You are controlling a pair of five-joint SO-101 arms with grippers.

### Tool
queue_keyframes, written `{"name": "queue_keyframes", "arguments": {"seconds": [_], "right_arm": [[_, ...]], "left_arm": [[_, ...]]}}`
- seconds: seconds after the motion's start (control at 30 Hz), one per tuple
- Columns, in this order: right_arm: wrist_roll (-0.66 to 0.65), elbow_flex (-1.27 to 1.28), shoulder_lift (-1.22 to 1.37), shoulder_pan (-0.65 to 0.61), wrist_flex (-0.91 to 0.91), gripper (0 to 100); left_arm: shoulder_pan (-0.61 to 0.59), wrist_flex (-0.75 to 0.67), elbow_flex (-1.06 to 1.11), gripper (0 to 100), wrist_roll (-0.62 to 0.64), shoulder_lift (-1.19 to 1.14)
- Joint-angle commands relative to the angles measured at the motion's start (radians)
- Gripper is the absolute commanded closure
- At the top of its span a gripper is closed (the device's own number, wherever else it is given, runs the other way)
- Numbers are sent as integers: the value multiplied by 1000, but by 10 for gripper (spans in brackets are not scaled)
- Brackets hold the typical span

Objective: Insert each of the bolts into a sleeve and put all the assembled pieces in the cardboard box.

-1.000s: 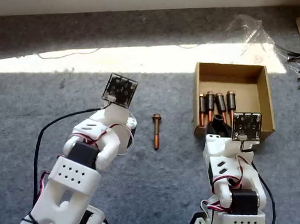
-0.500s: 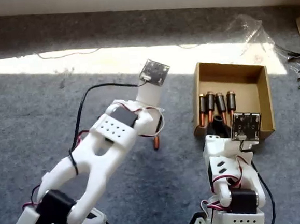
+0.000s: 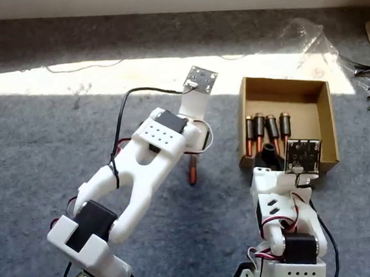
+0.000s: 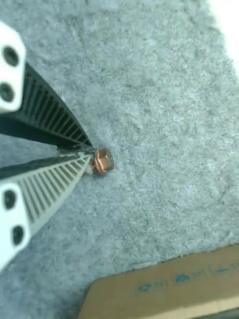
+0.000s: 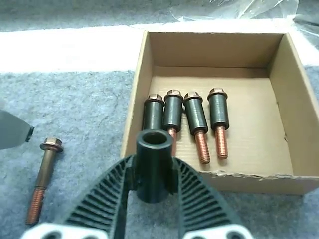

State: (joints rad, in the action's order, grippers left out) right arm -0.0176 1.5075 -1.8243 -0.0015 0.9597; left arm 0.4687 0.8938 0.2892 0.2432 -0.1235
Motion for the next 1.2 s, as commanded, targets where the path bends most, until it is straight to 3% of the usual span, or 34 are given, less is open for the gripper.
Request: {"name": "queue_keyframes", "arguments": {"seconds": [0.0,0.27,0.4,0.7,1.17], "right_arm": [[3,-19,-13,5,-35,995],[3,-19,-13,5,-35,995],[3,-19,-13,5,-35,995],[3,-19,-13,5,-35,995],[3,-19,-13,5,-35,995]], "left_arm": [[-12,25,-62,979,26,2],[-15,32,-56,979,37,4],[-16,32,-56,978,170,2],[-10,74,-61,873,258,2],[-16,130,-205,877,265,-180]]}}
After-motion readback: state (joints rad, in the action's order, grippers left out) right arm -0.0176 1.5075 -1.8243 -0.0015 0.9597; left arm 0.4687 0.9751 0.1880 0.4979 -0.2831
